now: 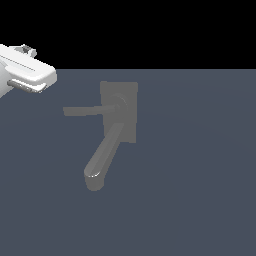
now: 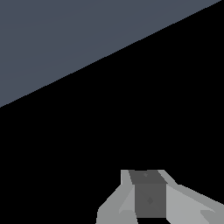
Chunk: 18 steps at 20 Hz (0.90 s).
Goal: Turn on the faucet by rotating a designated handle.
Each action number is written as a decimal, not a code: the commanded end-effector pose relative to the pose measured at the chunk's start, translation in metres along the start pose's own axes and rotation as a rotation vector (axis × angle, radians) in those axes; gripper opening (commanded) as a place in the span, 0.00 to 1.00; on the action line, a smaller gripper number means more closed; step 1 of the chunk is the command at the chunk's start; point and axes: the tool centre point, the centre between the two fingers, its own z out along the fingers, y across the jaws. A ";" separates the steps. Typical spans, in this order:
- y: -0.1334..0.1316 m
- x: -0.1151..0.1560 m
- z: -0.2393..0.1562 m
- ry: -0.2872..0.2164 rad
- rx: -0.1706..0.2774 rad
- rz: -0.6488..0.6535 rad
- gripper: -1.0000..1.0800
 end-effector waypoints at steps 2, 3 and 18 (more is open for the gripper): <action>-0.030 0.045 -0.013 0.101 -0.010 -0.105 0.00; -0.038 0.056 -0.017 0.125 -0.011 -0.129 0.00; -0.110 0.140 -0.057 0.343 -0.004 -0.307 0.00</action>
